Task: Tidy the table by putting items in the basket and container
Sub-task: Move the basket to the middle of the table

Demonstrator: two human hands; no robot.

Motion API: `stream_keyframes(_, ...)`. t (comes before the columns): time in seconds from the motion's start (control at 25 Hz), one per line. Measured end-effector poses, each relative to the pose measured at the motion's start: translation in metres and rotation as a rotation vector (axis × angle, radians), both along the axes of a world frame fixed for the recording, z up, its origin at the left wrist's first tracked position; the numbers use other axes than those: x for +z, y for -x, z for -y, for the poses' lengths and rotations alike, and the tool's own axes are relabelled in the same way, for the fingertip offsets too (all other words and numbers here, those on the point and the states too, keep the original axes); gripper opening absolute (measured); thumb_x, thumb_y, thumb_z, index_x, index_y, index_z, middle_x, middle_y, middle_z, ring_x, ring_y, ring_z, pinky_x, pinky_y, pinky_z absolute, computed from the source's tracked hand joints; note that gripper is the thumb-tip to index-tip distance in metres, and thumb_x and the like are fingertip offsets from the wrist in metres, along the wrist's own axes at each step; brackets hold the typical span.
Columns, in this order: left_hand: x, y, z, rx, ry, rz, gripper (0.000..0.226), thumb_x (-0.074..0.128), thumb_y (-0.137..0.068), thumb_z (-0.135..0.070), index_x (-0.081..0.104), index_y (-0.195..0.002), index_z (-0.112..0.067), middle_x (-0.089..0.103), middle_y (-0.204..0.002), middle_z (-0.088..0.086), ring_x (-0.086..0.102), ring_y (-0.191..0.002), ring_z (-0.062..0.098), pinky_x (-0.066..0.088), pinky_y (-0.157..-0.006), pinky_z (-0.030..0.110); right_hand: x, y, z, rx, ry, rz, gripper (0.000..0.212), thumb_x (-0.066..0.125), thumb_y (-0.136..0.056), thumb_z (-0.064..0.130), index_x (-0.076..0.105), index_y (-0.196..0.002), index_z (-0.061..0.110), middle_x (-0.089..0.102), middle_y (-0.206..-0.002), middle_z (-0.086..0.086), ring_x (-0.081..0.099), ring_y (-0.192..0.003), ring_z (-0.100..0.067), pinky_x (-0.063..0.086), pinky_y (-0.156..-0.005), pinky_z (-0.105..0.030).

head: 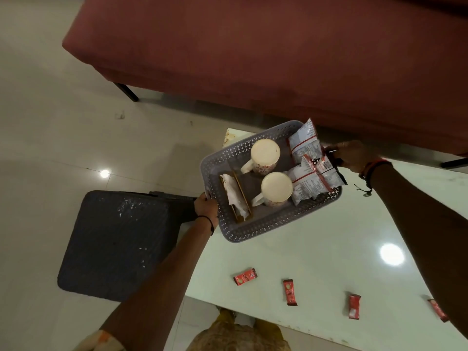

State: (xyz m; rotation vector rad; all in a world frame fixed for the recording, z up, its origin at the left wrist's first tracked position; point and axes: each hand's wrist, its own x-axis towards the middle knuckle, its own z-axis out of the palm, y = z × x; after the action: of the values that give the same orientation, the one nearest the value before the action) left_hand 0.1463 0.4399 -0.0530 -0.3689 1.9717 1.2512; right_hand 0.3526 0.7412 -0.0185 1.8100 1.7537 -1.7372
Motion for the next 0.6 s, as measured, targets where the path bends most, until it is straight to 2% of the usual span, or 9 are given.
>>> stream_keyframes(0.08,0.004,-0.002,0.003,-0.018,0.026,-0.011,0.021,0.052,-0.091,-0.005,0.060,-0.071,-0.008,0.056,-0.070,0.005,0.054,-0.083,0.023,0.047,-0.079,0.040,0.016,-0.010,0.014,-0.057,0.023,-0.024,0.034,0.044,-0.090,-0.014,0.051,-0.123,-0.016,0.061,-0.108,-0.031,0.057,-0.076,-0.026,0.054,-0.080,-0.034)
stream_keyframes(0.16,0.013,-0.006,0.005,-0.032,0.049,-0.012,0.021,0.049,-0.095,-0.014,0.063,-0.084,-0.002,0.059,-0.078,0.010,0.056,-0.090,0.026,0.048,-0.090,0.047,0.036,-0.021,0.032,-0.114,0.038,-0.035,0.032,0.043,-0.089,-0.017,0.050,-0.121,-0.021,0.060,-0.081,-0.019,0.057,-0.072,-0.030,0.054,-0.066,-0.028)
stream_keyframes(0.24,0.026,-0.010,0.008,-0.061,0.070,-0.016,0.028,0.047,-0.096,-0.018,0.060,-0.075,-0.006,0.058,-0.076,0.009,0.056,-0.092,0.027,0.047,-0.092,0.050,0.055,-0.033,0.048,-0.181,0.046,-0.047,0.031,0.043,-0.088,-0.019,0.050,-0.118,-0.023,0.059,-0.067,-0.015,0.055,-0.064,-0.028,0.054,-0.072,-0.034)
stream_keyframes(0.32,0.046,-0.012,0.013,-0.109,0.092,-0.046,0.029,0.047,-0.096,-0.021,0.062,-0.077,-0.004,0.060,-0.074,0.010,0.056,-0.092,0.028,0.048,-0.091,0.049,0.076,-0.046,0.064,-0.234,0.058,-0.073,0.032,0.044,-0.088,-0.019,0.051,-0.118,-0.024,0.061,-0.071,-0.023,0.054,-0.065,-0.031,0.051,-0.079,-0.039)
stream_keyframes(0.4,0.065,-0.015,0.020,-0.164,0.122,-0.095,0.033,0.046,-0.096,-0.021,0.063,-0.096,0.008,0.065,-0.090,0.025,0.058,-0.093,0.032,0.048,-0.086,0.044,0.094,-0.059,0.081,-0.263,0.059,-0.089,0.032,0.046,-0.088,-0.018,0.052,-0.119,-0.022,0.061,-0.101,-0.038,0.056,-0.080,-0.037,0.050,-0.084,-0.041)
stream_keyframes(0.44,0.074,-0.017,0.024,-0.184,0.131,-0.118,0.034,0.046,-0.096,-0.019,0.062,-0.101,0.011,0.064,-0.096,0.030,0.059,-0.092,0.033,0.046,-0.081,0.039,0.102,-0.066,0.090,-0.284,0.063,-0.095,0.032,0.047,-0.087,-0.017,0.052,-0.118,-0.022,0.058,-0.111,-0.040,0.056,-0.085,-0.037,0.049,-0.086,-0.042)
stream_keyframes(0.48,0.084,-0.020,0.030,-0.203,0.136,-0.134,0.033,0.046,-0.096,-0.017,0.062,-0.100,0.011,0.062,-0.093,0.031,0.058,-0.088,0.032,0.042,-0.076,0.036,0.106,-0.072,0.099,-0.317,0.072,-0.098,0.031,0.049,-0.086,-0.016,0.053,-0.116,-0.023,0.059,-0.111,-0.039,0.057,-0.081,-0.036,0.050,-0.084,-0.042)
stream_keyframes(0.6,0.110,-0.033,0.048,-0.234,0.152,-0.138,0.021,0.047,-0.095,-0.013,0.059,-0.087,0.001,0.051,-0.078,0.017,0.043,-0.079,0.024,0.034,-0.070,0.033,0.117,-0.092,0.121,-0.397,0.086,-0.068,0.027,0.051,-0.084,-0.014,0.055,-0.110,-0.023,0.062,-0.083,-0.025,0.056,-0.062,-0.028,0.053,-0.065,-0.035)
